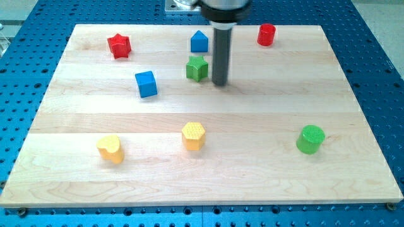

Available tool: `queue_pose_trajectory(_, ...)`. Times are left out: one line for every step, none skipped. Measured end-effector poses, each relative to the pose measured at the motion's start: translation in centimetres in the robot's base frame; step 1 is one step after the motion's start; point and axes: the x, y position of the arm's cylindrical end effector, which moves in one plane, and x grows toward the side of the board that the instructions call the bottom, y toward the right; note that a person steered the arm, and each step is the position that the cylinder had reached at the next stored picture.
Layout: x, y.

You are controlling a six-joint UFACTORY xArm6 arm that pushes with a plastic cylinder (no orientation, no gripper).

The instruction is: Move the arm to the top left of the blue cube

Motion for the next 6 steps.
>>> queue_pose_trajectory(8.6, -2.3)
queue_pose_trajectory(10.3, -12.2)
queue_pose_trajectory(10.1, -23.0)
queue_pose_trajectory(3.8, -25.0)
queue_pose_trajectory(-2.0, -23.4)
queue_pose_trajectory(-1.5, -17.0)
